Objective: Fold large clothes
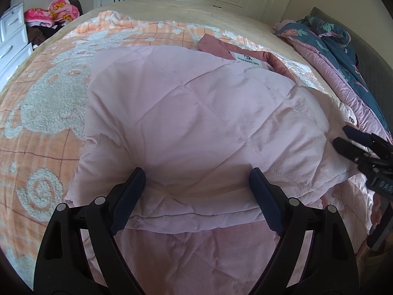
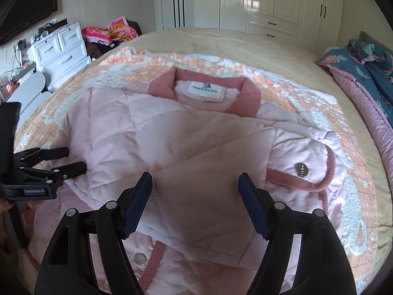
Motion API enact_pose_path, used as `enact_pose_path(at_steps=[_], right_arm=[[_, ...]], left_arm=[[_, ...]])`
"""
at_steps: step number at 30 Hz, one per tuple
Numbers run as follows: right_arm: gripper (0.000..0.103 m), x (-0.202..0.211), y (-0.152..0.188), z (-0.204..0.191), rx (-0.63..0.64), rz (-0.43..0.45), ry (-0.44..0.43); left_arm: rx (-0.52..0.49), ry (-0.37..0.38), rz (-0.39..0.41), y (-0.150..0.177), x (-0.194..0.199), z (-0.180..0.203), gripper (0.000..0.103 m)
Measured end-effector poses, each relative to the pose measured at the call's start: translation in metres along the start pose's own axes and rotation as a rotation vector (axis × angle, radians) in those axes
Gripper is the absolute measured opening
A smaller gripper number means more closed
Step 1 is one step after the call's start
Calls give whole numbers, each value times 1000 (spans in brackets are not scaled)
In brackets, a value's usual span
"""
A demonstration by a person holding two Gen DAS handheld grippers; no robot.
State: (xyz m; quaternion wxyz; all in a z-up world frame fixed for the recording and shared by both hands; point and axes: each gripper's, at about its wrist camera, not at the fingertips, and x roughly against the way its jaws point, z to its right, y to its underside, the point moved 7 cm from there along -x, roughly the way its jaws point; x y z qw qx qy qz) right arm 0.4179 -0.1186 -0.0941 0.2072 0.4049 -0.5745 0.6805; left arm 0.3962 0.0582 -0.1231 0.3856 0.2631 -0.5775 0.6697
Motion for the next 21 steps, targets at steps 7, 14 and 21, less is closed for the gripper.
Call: enact_pose_path(at_steps=[7, 14, 21], right_arm=[[78, -29, 16, 6, -43, -34, -6], [79, -30, 19, 8, -76, -33, 6], [83, -13, 15, 10, -126, -25, -20]], left_arm=[[-14, -10, 2, 0, 1, 2, 79], [-17, -36, 4, -1, 5, 6, 79], [-11, -18, 5, -5, 16, 13, 80]])
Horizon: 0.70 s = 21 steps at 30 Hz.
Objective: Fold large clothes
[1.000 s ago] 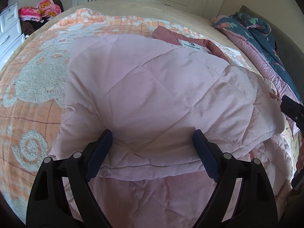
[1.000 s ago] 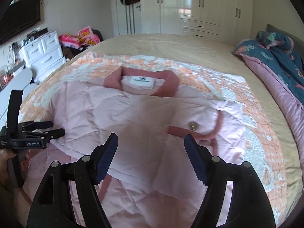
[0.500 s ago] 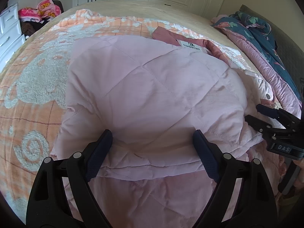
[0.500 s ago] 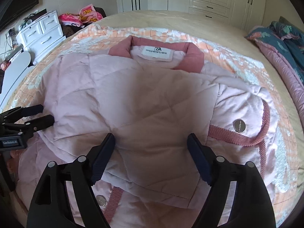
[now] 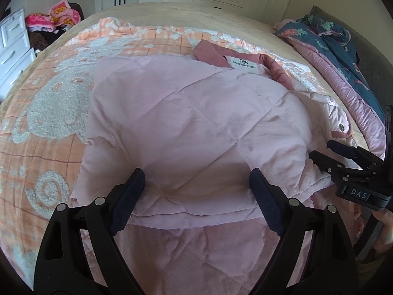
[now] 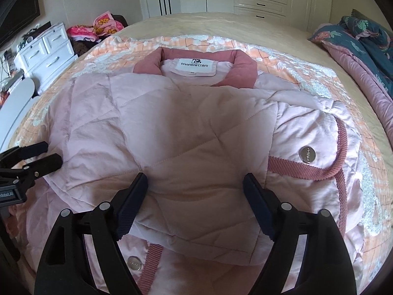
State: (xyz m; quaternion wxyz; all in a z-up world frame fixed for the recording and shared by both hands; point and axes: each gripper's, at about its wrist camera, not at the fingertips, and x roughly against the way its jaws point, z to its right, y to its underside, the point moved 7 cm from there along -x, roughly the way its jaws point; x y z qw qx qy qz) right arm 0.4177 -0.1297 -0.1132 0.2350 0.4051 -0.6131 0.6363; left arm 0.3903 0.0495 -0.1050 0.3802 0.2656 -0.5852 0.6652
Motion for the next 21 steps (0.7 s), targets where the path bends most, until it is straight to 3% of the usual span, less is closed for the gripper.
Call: enact_pose_path(at_steps=[7, 21], right_arm=[[96, 34, 4, -3, -29, 48, -30], [96, 77, 3, 5, -69, 100, -42]], left_arm=[[-21, -9, 2, -4, 15, 9, 89], [-15, -4, 53, -15, 51, 18, 94]])
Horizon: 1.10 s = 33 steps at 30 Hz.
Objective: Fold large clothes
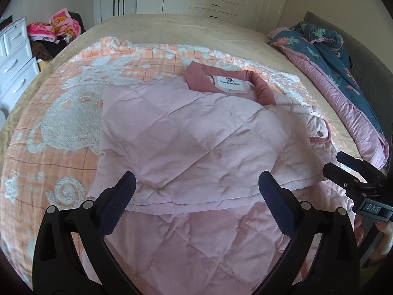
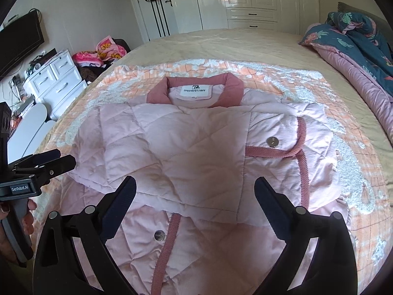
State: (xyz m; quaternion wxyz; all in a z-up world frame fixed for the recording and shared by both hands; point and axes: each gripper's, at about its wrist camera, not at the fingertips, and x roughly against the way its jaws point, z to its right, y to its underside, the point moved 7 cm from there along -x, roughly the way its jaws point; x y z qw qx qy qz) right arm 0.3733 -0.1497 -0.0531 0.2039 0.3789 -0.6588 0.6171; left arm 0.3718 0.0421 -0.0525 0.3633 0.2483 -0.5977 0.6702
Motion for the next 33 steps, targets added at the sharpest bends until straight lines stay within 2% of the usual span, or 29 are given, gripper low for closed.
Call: enact_pose_path(at_steps=[5, 17, 33], right_arm=[[96, 20, -4, 0, -6, 28, -2], [96, 65, -9, 6, -26, 105, 5], [96, 115, 0, 10, -22, 156, -3]], left_arm=[[-9, -22, 42, -6, 16, 4, 94], [-11, 0, 120, -13, 57, 12, 94], [-61, 2, 186, 1, 102, 29, 94]])
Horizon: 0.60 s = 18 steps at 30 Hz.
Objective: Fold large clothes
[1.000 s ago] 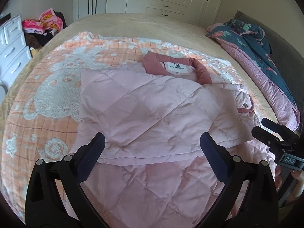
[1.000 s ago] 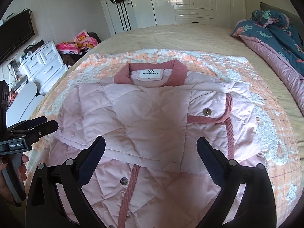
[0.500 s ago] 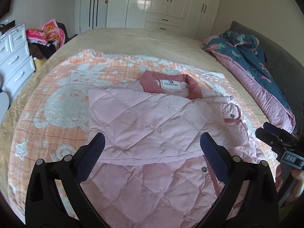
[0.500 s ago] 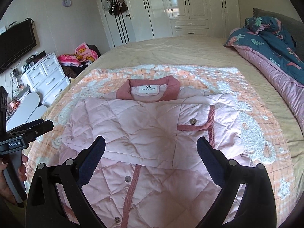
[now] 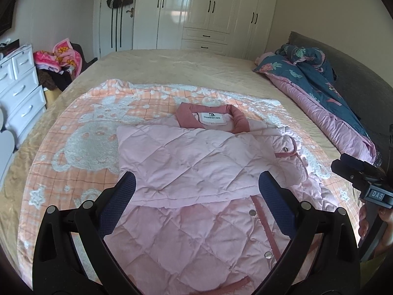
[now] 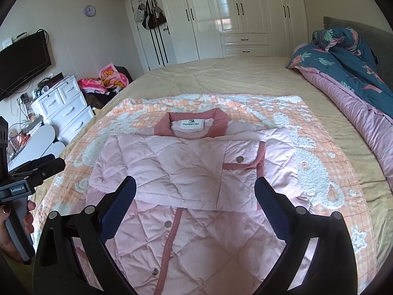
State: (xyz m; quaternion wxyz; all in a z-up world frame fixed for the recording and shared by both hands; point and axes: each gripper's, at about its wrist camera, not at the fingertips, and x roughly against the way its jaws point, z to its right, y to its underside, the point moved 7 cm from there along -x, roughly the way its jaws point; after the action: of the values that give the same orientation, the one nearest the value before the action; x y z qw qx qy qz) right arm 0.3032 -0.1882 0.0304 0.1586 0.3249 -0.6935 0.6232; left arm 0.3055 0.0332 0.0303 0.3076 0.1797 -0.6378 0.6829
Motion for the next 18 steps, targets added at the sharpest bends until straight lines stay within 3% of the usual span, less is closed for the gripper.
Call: enact_pose_path(at_steps=[18], right_arm=[[96, 61, 32, 12, 34, 15, 15]], left_arm=[[21, 5, 7, 57, 46, 17, 94]])
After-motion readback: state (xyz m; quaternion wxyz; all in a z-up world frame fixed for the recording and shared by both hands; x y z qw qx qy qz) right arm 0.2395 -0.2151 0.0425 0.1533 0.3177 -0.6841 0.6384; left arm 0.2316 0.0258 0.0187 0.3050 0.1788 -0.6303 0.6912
